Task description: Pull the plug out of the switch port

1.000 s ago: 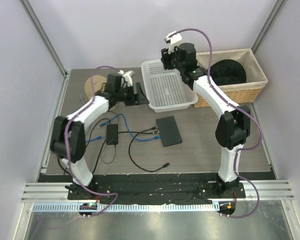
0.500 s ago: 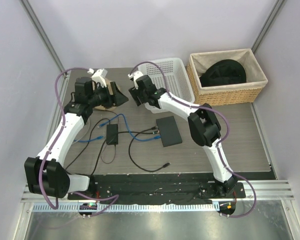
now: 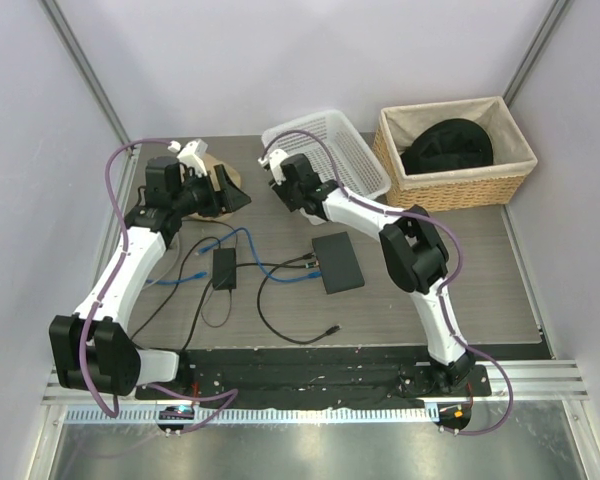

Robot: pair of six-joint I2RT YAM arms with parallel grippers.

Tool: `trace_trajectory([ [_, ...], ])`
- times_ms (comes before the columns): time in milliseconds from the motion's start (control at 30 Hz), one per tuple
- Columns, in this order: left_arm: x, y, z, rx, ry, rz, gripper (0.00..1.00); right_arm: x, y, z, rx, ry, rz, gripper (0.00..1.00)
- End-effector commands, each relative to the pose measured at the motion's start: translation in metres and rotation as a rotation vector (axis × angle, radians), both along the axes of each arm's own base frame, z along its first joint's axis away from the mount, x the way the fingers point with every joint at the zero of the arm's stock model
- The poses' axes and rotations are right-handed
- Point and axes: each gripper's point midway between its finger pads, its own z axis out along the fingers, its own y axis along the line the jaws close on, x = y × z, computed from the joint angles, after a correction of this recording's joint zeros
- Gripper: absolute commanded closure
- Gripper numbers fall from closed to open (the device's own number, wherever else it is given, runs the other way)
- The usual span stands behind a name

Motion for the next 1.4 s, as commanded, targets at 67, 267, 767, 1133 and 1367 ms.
trace_trajectory([
  [67,0.003,0.002,0.008,-0.002,-0.047,-0.001,0.29,-0.060,0.048,0.032,0.024,0.002,0.474,0.62],
  [267,0.006,0.000,0.005,-0.013,-0.043,-0.005,0.29,-0.064,0.023,0.017,-0.164,-0.027,0.640,0.60],
  [767,0.015,-0.008,-0.011,-0.041,-0.001,-0.040,0.30,0.007,-0.058,0.090,-0.318,-0.431,0.618,0.14],
  [1133,-0.008,-0.072,-0.056,-0.048,0.037,-0.390,0.31,-0.119,-0.062,0.120,0.227,-0.077,0.489,0.12],
  [1367,-0.018,-0.121,-0.107,-0.033,0.140,-0.566,0.35,-0.168,-0.088,0.035,0.276,0.253,0.308,0.42],
])
